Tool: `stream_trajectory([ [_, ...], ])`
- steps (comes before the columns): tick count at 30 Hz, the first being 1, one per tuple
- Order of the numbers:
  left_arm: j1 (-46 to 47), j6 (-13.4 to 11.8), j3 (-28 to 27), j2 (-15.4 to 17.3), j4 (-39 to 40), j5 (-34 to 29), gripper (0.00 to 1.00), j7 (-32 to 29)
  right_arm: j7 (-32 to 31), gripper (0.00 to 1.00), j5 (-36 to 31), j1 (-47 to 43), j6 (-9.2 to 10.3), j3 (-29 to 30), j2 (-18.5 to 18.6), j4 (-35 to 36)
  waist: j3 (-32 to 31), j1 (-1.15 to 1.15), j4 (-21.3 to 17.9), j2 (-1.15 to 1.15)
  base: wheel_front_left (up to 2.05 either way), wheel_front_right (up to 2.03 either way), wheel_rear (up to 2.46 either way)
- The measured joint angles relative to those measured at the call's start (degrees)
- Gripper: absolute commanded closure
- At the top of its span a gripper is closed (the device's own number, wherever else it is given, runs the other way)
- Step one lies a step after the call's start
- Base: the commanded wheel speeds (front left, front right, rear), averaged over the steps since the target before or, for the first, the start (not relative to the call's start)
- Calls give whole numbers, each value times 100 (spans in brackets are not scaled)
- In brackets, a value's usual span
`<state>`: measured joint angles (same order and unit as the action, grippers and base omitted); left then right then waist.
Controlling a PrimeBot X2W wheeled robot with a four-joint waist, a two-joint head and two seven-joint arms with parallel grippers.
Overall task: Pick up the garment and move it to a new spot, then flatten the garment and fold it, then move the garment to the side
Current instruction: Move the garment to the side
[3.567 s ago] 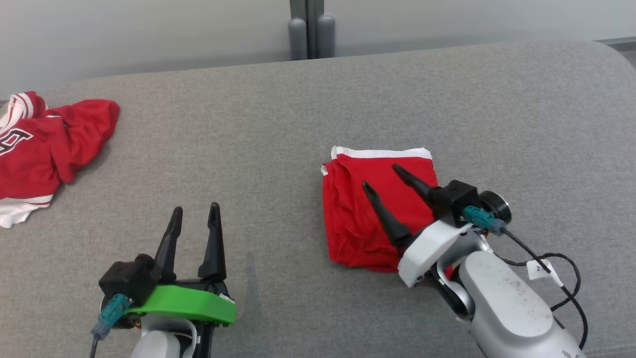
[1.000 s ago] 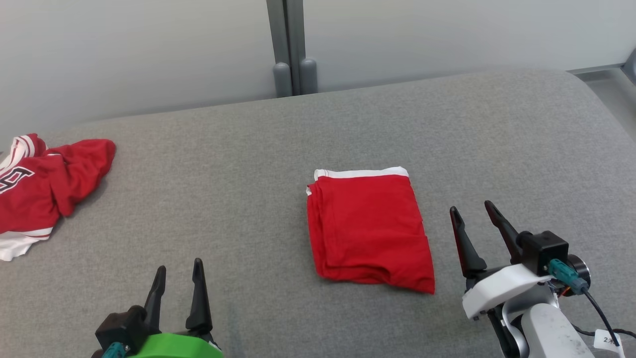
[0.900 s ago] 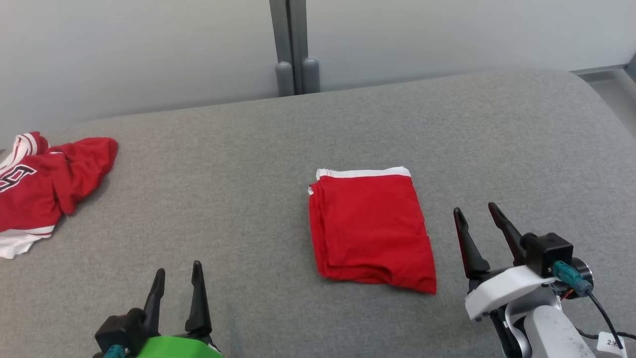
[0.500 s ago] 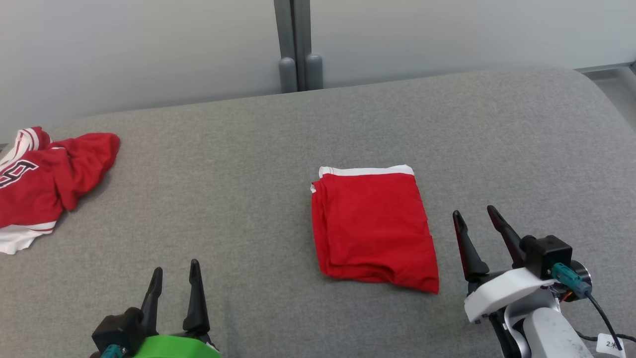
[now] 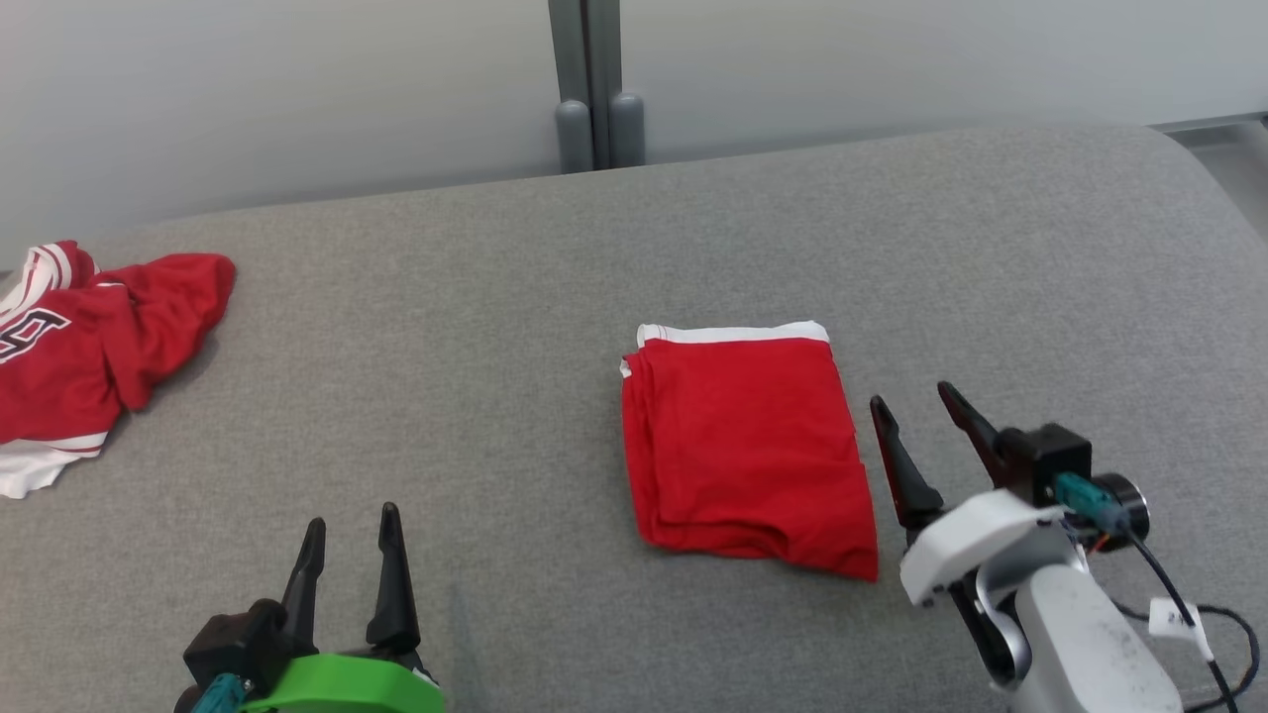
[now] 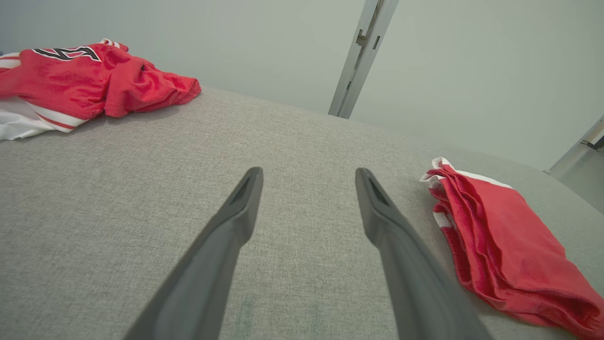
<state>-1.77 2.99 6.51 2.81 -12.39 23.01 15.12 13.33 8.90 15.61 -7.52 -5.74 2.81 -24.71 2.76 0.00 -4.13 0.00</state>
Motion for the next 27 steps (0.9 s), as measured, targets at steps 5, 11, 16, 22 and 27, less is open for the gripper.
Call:
stream_trajectory([
  [5,70,0,11,-1,10,1,0,0,-782,0,-288,651,0,22,1,-327,116,0,43,0,0,0,0],
  [11,176,-25,-2,-1,26,0,0,0,-2048,0,-254,1124,0,-183,101,-809,297,0,152,0,0,0,0],
  [16,263,-27,-63,0,69,-7,0,0,-2541,0,122,1269,0,-615,353,-1051,446,0,267,0,0,0,0],
  [22,348,-22,-105,0,99,-102,0,0,-2735,0,530,1453,0,-947,519,-1354,607,0,401,0,0,0,0],
  [27,360,0,-110,0,107,-121,0,0,-2854,13,798,1623,2,-1118,482,-1644,707,0,487,0,0,0,0],
])
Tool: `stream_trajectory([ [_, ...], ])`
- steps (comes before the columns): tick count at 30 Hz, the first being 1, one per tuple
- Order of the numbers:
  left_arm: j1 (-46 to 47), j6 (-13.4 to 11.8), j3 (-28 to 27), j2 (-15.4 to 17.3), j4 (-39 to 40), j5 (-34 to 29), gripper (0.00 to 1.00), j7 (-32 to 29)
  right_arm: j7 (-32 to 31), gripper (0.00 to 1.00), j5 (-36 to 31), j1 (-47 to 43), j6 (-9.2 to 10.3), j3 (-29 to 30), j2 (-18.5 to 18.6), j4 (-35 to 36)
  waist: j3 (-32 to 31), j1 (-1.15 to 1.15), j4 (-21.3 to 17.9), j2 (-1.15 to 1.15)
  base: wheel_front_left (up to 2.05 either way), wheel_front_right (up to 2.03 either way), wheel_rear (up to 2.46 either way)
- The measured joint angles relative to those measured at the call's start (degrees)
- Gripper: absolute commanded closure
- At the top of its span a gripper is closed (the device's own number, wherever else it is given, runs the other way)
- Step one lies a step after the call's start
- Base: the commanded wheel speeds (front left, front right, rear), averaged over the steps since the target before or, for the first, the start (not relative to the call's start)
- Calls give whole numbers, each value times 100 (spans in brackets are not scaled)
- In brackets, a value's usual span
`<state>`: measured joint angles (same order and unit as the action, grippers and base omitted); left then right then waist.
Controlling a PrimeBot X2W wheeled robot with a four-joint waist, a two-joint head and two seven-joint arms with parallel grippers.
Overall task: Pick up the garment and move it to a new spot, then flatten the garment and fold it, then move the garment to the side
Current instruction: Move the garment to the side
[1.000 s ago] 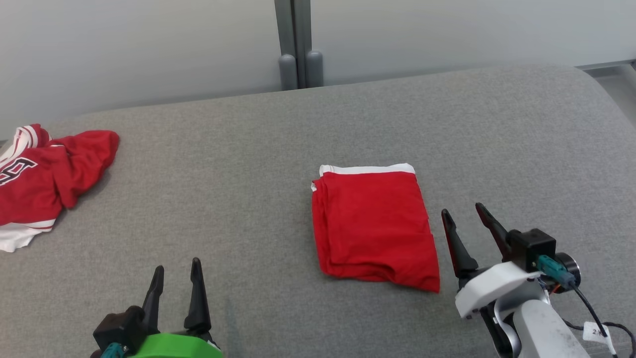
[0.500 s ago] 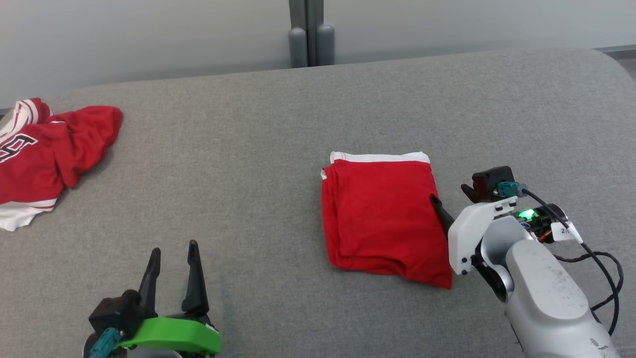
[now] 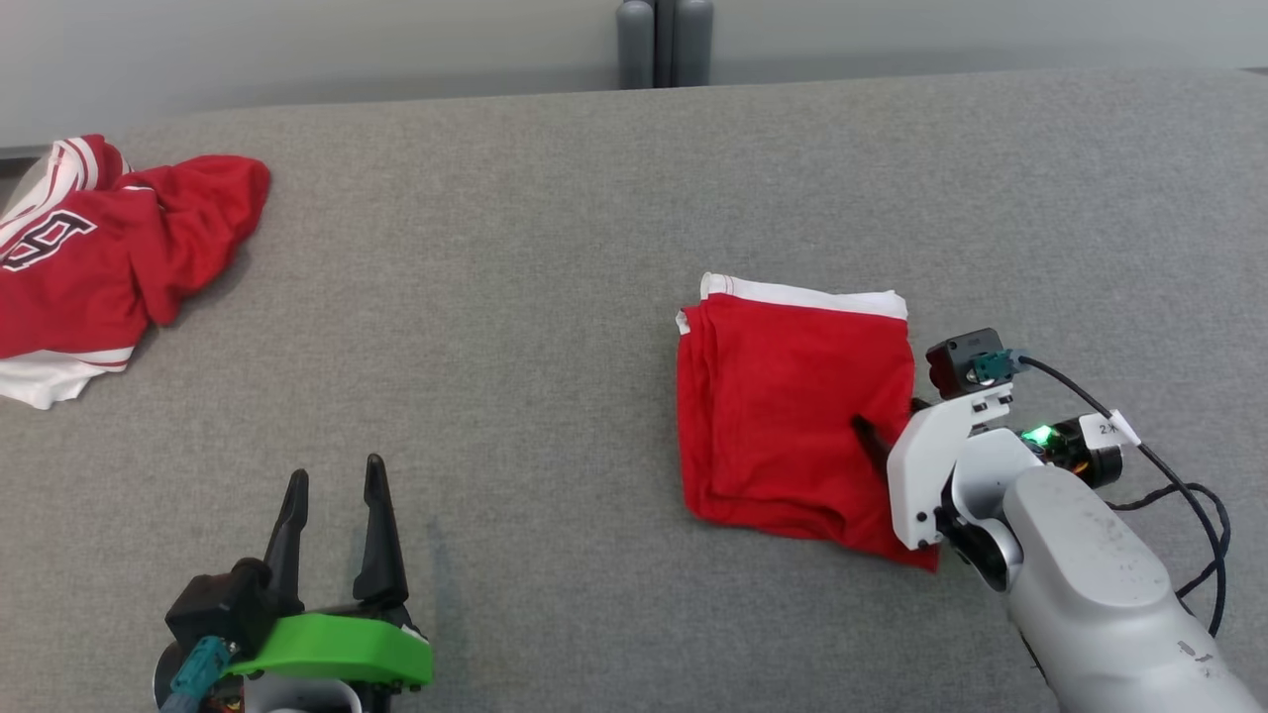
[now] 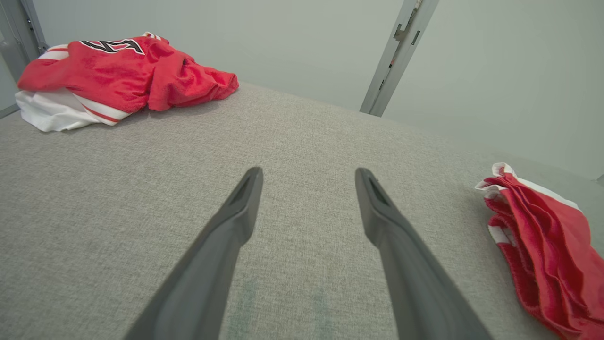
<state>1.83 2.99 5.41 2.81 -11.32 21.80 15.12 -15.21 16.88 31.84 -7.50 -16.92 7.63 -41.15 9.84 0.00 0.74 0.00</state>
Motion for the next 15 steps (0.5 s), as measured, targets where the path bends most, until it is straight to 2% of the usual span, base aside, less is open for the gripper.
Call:
stream_trajectory([
  [1,3,1,1,0,0,-2,0,0,-11,55,56,40,0,-27,-18,-46,15,0,12,0,0,0,0],
  [3,6,4,0,0,-1,-25,0,0,16,78,134,84,1,-91,-36,-113,36,0,23,0,0,0,0],
  [4,7,5,0,0,-4,-30,0,0,58,97,152,110,2,-147,-42,-145,42,0,22,0,0,0,0],
  [5,8,8,1,0,-7,-42,0,0,121,100,159,137,1,-178,-47,-167,42,0,18,0,0,0,0],
  [9,27,41,29,0,25,-90,0,0,458,100,108,248,-2,-268,-31,-270,38,0,-47,0,0,0,0],
  [15,168,134,169,-1,250,-47,0,1,833,100,-44,575,-3,-265,211,-364,68,0,-300,0,0,0,0],
])
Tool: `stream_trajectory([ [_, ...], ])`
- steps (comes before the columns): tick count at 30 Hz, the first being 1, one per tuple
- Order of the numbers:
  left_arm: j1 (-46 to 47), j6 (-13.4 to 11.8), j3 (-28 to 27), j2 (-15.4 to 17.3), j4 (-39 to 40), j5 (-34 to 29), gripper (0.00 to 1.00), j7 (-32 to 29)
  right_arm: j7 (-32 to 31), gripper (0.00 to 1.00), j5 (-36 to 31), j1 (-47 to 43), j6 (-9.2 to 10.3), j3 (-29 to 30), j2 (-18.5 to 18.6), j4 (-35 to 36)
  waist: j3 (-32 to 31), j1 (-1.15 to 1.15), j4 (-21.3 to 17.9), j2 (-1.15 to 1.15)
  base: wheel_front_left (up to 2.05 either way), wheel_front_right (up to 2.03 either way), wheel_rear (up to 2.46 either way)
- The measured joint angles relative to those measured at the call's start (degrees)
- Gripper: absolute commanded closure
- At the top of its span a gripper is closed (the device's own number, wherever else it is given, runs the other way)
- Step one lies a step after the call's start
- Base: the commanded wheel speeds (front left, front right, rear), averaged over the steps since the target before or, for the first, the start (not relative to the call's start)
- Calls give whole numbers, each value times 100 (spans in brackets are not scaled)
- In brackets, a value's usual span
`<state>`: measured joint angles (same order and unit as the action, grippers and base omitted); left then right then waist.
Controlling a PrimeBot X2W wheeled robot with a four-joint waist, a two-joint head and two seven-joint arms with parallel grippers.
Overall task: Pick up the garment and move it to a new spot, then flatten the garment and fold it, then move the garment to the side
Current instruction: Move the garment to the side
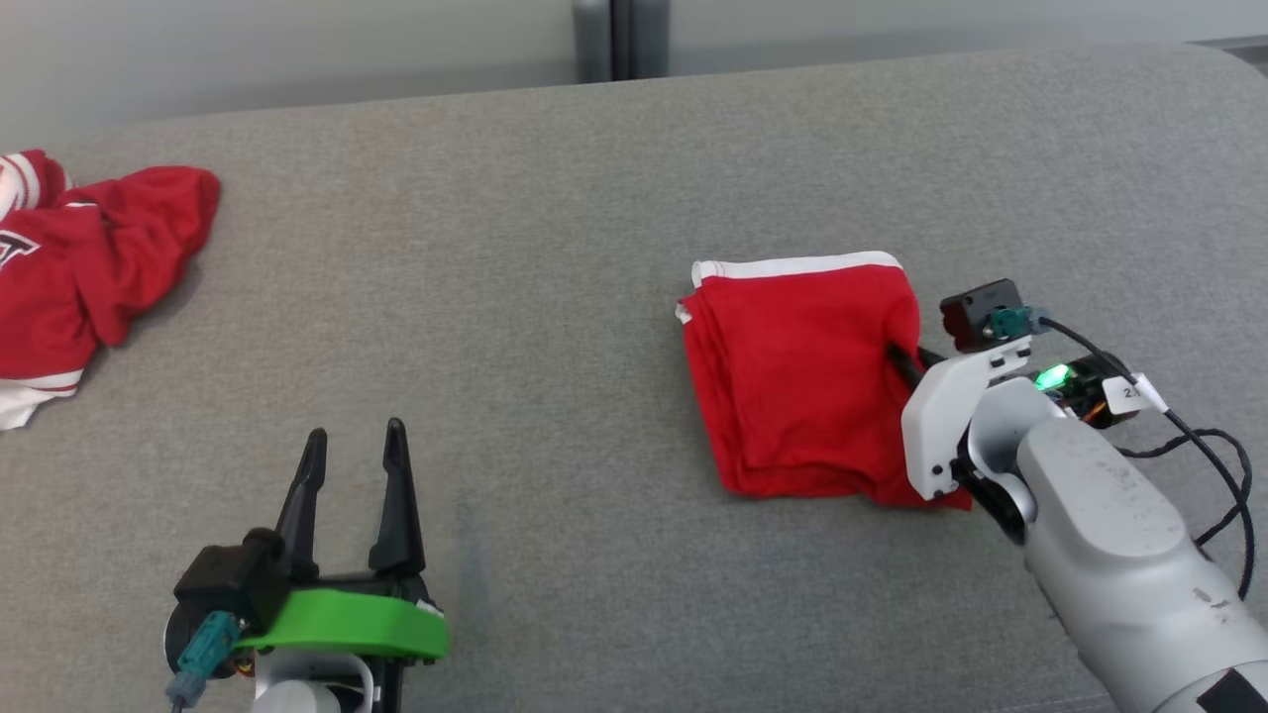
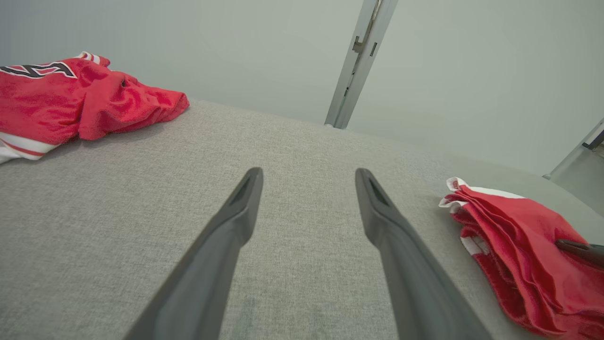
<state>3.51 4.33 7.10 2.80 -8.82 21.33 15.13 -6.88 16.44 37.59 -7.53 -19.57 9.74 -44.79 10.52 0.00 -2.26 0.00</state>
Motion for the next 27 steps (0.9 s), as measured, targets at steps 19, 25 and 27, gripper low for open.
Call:
stream_trajectory([
  [19,639,171,93,229,-80,-549,0,-3,836,100,-123,783,1,793,464,-158,754,0,-1647,0,0,0,0],
  [25,756,172,158,375,-55,-621,0,-96,1035,100,-137,946,1,862,356,-319,1091,0,-2068,0,0,0,0],
  [27,779,172,186,392,-27,-627,0,-125,1079,100,-145,1010,1,866,347,-383,1211,0,-2165,0,0,0,0],
])
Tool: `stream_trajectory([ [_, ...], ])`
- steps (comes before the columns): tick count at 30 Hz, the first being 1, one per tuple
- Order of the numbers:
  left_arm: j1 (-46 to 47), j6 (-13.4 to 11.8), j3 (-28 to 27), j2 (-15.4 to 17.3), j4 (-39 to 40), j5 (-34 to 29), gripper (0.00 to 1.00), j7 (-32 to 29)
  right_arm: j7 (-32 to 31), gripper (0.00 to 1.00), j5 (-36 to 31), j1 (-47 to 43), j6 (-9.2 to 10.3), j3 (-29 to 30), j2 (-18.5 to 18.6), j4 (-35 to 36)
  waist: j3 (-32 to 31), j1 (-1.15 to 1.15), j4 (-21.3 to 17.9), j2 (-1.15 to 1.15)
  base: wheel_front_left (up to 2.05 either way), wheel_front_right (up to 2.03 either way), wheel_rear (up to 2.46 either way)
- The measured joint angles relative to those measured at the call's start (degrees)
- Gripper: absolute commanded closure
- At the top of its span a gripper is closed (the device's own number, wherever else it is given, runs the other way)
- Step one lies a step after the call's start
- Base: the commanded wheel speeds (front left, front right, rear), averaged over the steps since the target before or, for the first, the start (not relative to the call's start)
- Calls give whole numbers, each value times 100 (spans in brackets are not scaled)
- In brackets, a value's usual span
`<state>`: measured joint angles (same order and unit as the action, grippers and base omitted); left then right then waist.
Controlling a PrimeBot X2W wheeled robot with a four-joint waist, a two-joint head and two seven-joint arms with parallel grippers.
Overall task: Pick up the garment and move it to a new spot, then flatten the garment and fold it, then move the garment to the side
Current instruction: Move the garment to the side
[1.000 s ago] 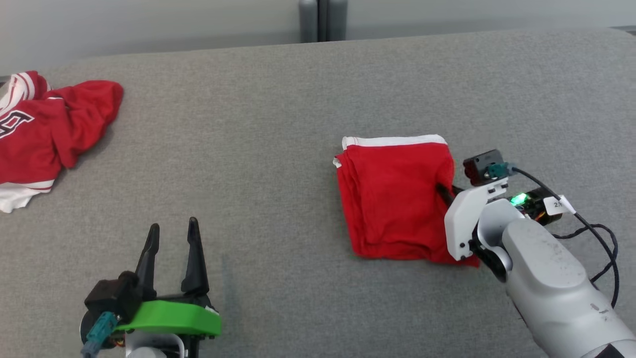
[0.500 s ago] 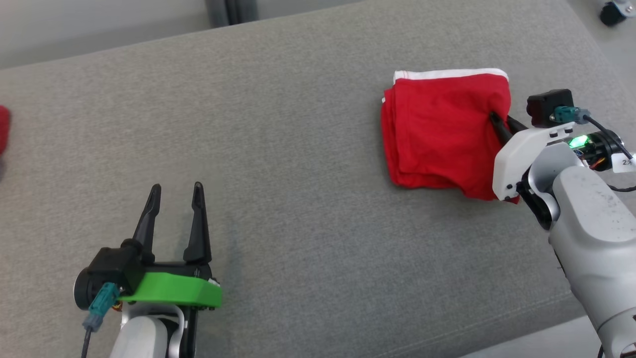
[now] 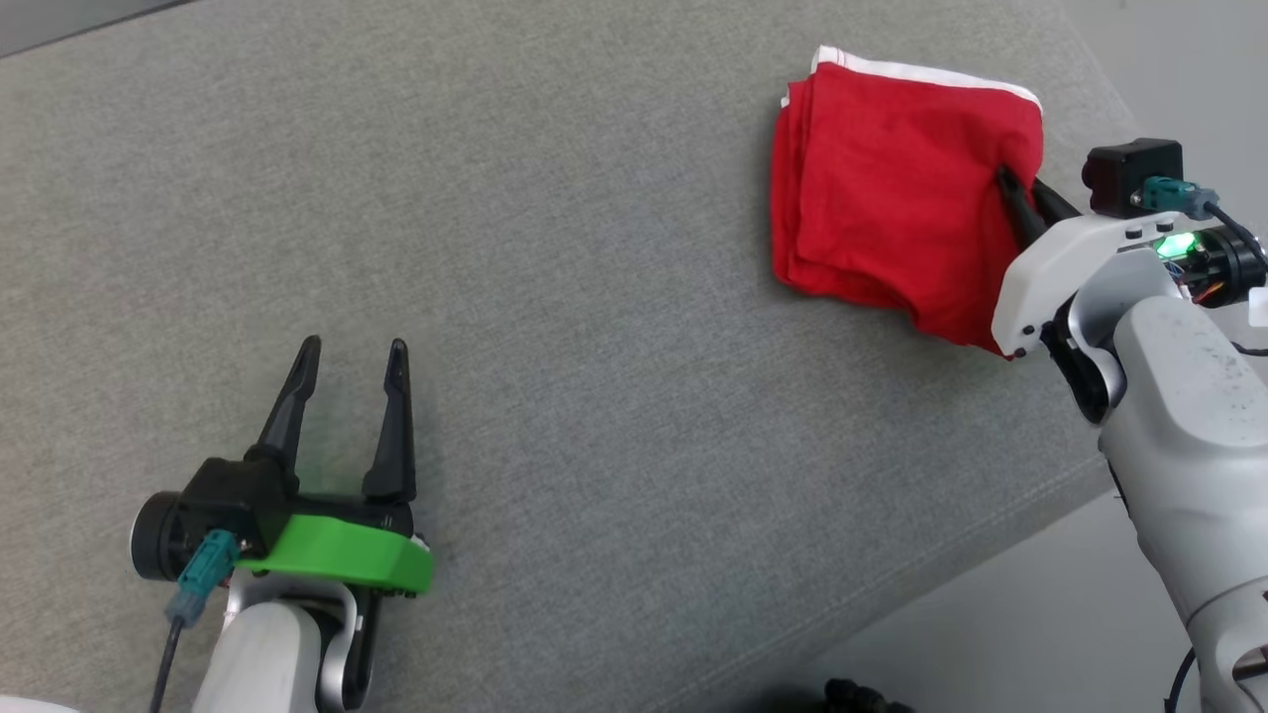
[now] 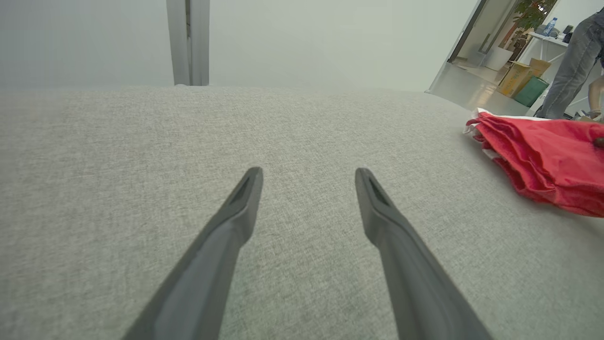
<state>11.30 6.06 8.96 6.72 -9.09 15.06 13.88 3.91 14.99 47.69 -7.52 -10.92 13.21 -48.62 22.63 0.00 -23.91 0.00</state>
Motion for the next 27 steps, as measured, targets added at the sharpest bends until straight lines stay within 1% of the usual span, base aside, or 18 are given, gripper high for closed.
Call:
stream_trajectory([
  [5,75,5,69,21,44,0,0,-47,77,100,-49,233,-1,-80,12,-120,231,0,-85,0,0,0,0],
  [7,114,-1,98,18,71,-3,0,-47,90,100,-87,361,-1,-143,107,-169,280,0,-35,0,0,0,0],
  [11,210,-8,120,21,94,-4,0,-46,89,100,-207,740,-1,-209,487,-278,359,0,184,0,0,0,0],
  [15,240,-51,79,52,146,1,0,-35,66,100,-254,1116,-1,-208,761,-478,441,0,465,0,0,0,0],
  [16,276,-60,57,76,175,3,0,-20,66,100,-291,1334,-1,-147,1016,-704,516,0,672,0,0,0,0],
  [17,304,-79,57,75,194,16,0,-8,63,100,-315,1476,-1,-48,1169,-883,572,0,816,0,0,0,0],
  [18,311,-80,60,71,201,26,0,7,67,100,-354,1527,-1,-8,1232,-966,594,0,870,0,0,0,0],
  [19,322,-79,102,46,199,52,0,29,192,0,-526,1640,-1,186,1463,-1245,670,0,1058,0,0,0,0],
  [22,344,-78,113,20,176,73,0,38,492,0,-803,1694,-1,402,1569,-1426,727,0,1194,0,0,0,0],
  [27,352,-78,112,-14,113,100,0,80,834,0,-1222,1738,-1,815,1411,-1577,738,0,1294,0,0,0,0],
])
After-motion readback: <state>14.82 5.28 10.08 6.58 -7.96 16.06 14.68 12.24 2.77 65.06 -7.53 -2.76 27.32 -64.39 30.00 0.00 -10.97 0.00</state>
